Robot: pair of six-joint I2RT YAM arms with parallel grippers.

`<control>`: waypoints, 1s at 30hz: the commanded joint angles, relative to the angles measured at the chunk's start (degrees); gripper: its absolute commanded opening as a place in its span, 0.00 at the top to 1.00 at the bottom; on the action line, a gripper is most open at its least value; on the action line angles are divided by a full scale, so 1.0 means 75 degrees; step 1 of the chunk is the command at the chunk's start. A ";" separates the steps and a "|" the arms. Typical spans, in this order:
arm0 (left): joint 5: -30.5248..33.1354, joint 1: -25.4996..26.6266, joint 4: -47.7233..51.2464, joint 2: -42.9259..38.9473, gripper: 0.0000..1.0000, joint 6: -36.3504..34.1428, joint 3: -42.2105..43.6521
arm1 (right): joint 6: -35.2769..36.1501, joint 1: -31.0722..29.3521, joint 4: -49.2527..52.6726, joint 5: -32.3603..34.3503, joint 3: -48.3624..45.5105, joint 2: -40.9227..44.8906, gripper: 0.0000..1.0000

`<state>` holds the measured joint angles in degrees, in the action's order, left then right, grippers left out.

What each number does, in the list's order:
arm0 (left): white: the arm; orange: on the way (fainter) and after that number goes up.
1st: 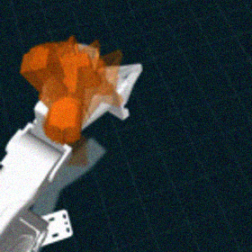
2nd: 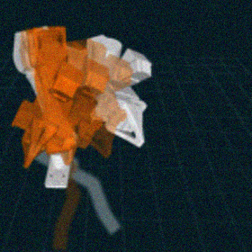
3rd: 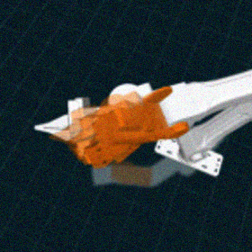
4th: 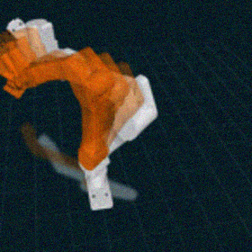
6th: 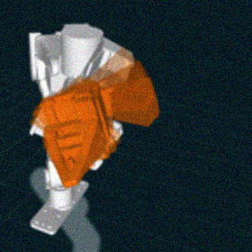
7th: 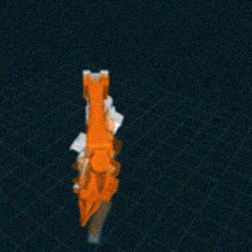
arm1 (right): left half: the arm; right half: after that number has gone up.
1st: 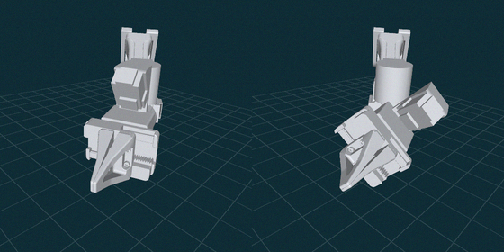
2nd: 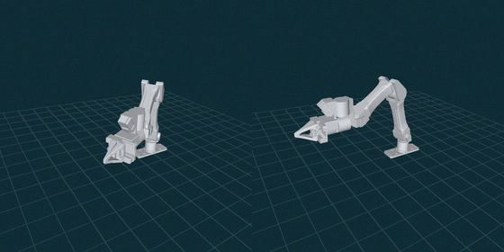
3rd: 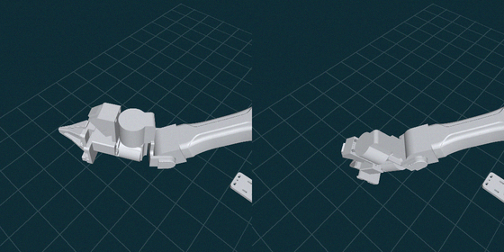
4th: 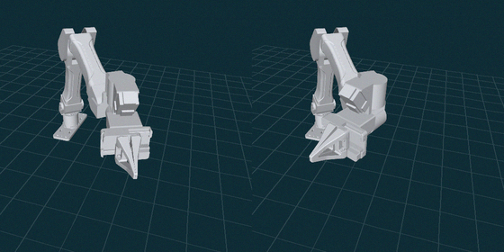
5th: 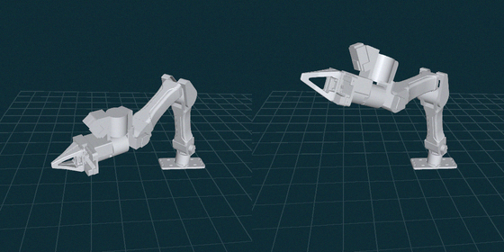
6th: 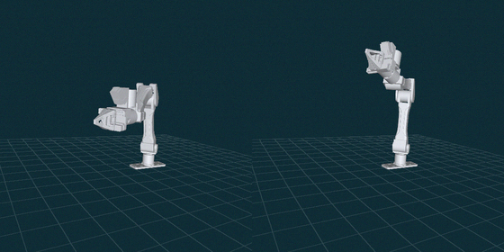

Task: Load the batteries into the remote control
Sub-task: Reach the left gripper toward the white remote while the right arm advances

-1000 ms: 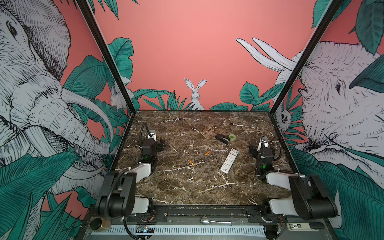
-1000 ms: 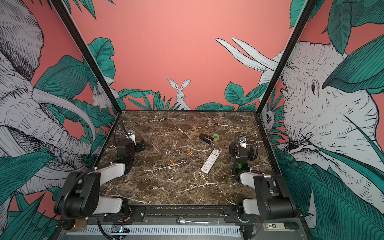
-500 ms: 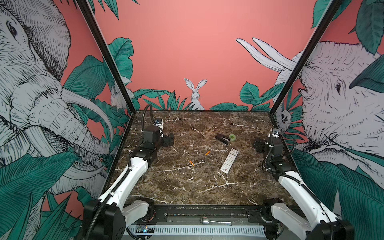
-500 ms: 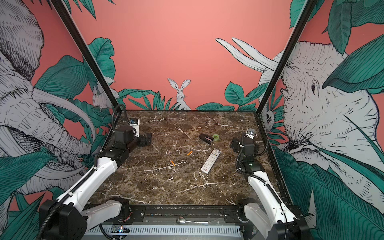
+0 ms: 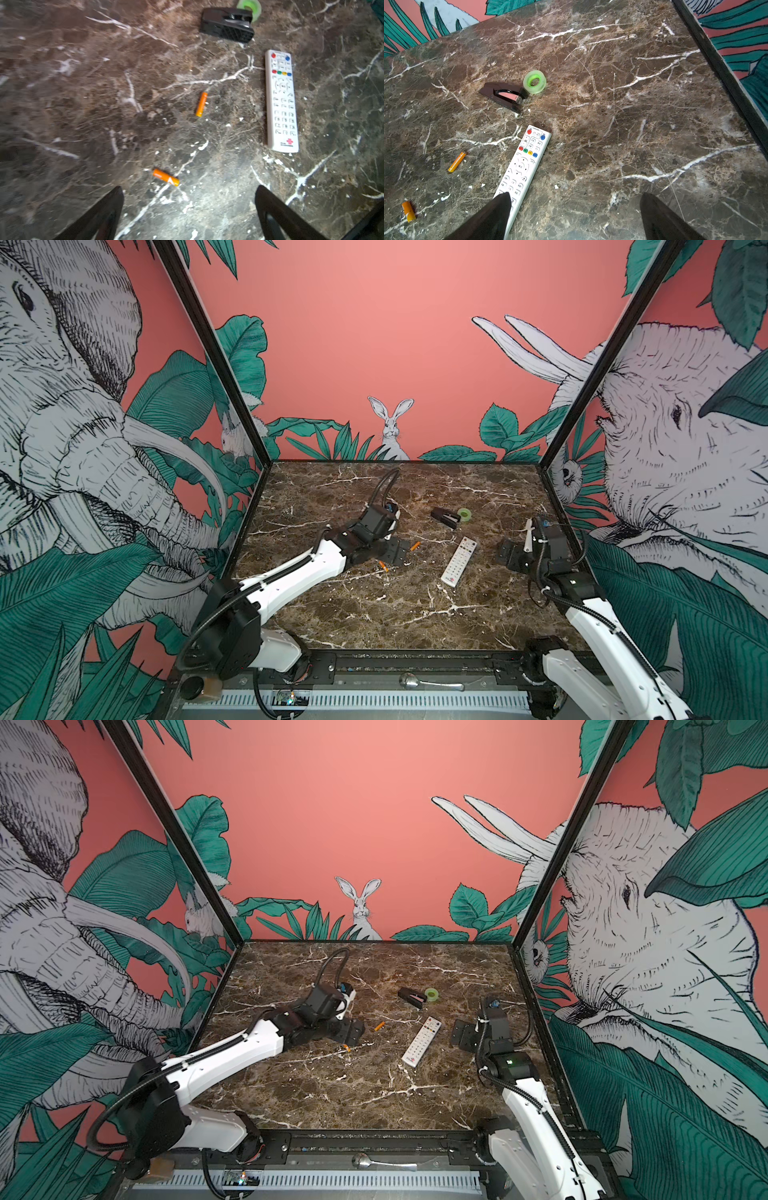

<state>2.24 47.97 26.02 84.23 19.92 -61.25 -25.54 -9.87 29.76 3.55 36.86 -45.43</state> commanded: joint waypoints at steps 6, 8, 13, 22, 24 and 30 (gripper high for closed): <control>0.0004 0.1017 -0.0293 0.1987 0.00 0.0470 -0.1426 | -0.0101 -0.0047 0.0085 -0.0108 -0.0151 0.0110 0.01; 0.0071 0.1146 -0.0178 0.2379 0.00 0.0360 -0.1823 | -0.0176 -0.0044 -0.0023 -0.0121 -0.0253 0.0092 0.01; 0.0393 0.1222 -0.0149 0.3012 0.01 0.0153 -0.2346 | -0.0344 -0.0047 -0.0247 -0.0002 -0.0465 0.0190 0.01; 0.0206 0.1388 0.0057 0.4192 0.00 -0.0242 -0.3653 | -0.0601 -0.0046 -0.0239 0.0496 -0.0891 0.0932 0.01; 0.0336 0.1472 0.0248 0.4448 0.01 -0.0242 -0.4017 | -0.0594 -0.0042 -0.0243 0.0536 -0.0896 0.0936 0.01; 0.0615 0.1663 0.0253 0.4957 0.00 -0.0132 -0.4540 | -0.0444 -0.0039 -0.0175 0.0703 -0.0860 0.0889 0.01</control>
<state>5.45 59.59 25.63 120.79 18.81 -93.32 -28.73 -10.04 29.08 6.70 30.57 -39.24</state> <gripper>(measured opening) 0.996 0.992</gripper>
